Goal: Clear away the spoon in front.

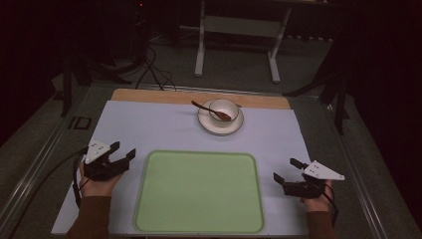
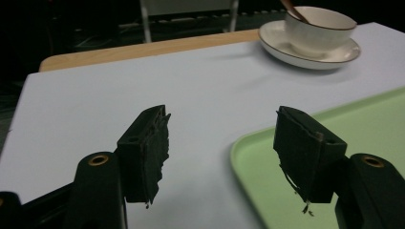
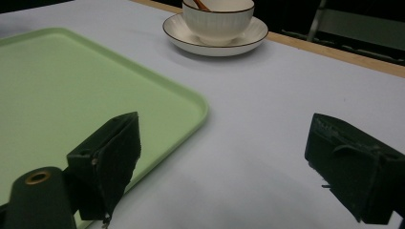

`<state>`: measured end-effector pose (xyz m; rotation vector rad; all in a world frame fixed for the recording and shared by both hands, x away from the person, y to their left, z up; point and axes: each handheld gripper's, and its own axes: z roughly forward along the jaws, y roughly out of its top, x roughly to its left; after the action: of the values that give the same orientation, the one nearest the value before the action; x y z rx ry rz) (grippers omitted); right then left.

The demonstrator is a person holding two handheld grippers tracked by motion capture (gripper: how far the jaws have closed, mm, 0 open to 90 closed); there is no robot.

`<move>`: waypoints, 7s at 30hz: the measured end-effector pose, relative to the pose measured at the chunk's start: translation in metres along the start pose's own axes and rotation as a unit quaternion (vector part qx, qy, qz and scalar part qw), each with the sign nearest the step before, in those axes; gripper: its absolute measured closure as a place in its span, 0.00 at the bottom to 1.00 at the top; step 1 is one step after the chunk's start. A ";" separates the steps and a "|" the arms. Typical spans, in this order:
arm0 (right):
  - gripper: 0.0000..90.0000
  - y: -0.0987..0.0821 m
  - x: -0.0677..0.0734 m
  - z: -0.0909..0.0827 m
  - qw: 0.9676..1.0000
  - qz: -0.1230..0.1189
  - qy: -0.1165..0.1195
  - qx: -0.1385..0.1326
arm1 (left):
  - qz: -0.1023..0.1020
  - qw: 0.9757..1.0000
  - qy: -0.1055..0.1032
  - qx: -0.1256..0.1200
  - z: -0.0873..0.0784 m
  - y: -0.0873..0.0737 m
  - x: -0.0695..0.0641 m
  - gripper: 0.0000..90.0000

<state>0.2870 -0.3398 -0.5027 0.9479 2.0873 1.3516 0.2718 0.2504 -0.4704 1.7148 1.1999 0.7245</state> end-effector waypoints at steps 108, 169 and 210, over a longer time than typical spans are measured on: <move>0.15 0.000 -0.002 -0.003 1.000 0.004 -0.004 -0.010 | 0.014 0.996 -0.082 0.010 0.137 0.096 -0.037 0.38; 0.15 0.000 -0.003 -0.004 1.000 0.004 -0.003 -0.010 | -0.002 0.982 -0.177 0.070 0.224 0.121 -0.061 0.91; 0.15 0.000 -0.003 -0.004 1.000 0.003 -0.001 -0.009 | -0.015 0.987 -0.162 -0.009 0.161 0.128 -0.038 0.94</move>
<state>0.2866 -0.3442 -0.5009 0.9483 2.0697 1.3700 0.4453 0.1442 -0.4229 1.7165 0.9879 0.4164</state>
